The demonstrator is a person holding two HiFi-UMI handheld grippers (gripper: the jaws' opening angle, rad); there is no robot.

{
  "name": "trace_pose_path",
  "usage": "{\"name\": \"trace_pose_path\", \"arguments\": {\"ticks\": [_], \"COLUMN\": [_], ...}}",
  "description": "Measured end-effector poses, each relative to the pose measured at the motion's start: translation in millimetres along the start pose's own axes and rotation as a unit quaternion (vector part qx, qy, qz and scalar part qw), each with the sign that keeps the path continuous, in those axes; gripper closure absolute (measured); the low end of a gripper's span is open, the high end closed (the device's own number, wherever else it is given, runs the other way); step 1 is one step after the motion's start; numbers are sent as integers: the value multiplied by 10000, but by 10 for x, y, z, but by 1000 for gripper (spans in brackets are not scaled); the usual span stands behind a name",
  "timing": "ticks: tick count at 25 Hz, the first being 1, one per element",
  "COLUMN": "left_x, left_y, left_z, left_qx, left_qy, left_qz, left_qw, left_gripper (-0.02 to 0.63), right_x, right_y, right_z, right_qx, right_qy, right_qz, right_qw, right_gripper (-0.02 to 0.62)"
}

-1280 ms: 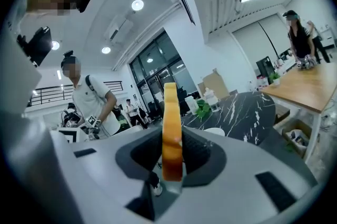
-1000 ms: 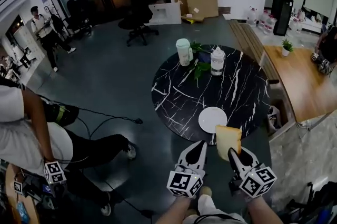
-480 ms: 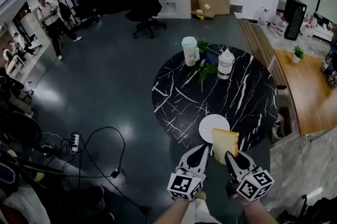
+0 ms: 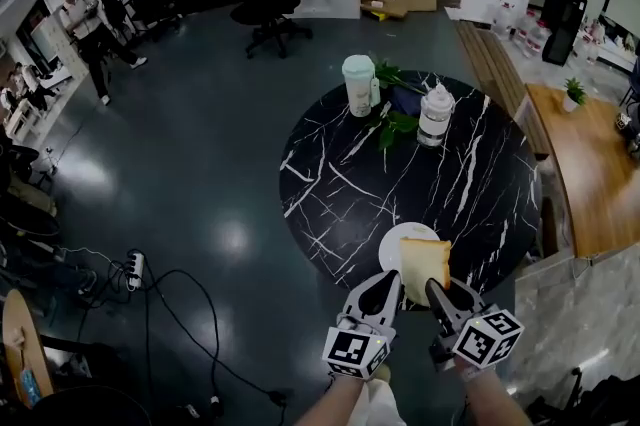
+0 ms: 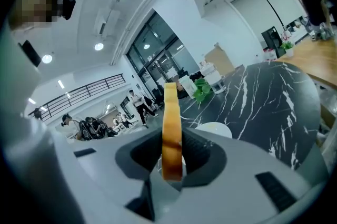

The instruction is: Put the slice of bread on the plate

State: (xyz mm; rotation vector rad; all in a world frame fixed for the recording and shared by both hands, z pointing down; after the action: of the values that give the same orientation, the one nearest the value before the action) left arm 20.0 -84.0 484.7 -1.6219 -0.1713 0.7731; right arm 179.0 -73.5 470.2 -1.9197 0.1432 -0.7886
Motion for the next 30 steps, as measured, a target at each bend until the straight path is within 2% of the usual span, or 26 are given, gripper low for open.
{"name": "trace_pose_path", "arguments": {"ticks": [8, 12, 20, 26, 30], "left_x": [-212, -235, -174, -197, -227], "left_y": [-94, -130, -202, -219, -239], "left_z": [-246, -284, -275, -236, -224], "left_qx": [-20, 34, 57, 33, 27], "left_qy": [27, 48, -41, -57, -35], "left_qz": [-91, -37, 71, 113, 132], "left_qw": [10000, 10000, 10000, 9999, 9999], "left_gripper": [600, 600, 600, 599, 599], "right_x": [191, 302, 561, 649, 700], "right_y": [-67, -124, -264, -377, -383], "right_z": [-409, -532, -701, -768, -797], "right_qx": [-303, -425, -734, -890, -830], "right_qy": [10, 28, 76, 51, -3], "right_qz": [-468, -992, -2418, -2962, -3037], "right_qw": [9984, 9942, 9675, 9510, 9491], "right_gripper": [503, 503, 503, 503, 503]}}
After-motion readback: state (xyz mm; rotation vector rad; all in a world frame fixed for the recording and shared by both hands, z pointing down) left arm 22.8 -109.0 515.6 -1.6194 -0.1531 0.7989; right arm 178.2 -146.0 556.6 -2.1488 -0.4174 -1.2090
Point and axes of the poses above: the fingertips, and each gripper's own axes: z backward along the fingers, x to its right, y out of its top, the point moved 7 cm from there along z, backward along the fingers, and after that the axes turned 6 degrees about z, right-handed, at the moved point
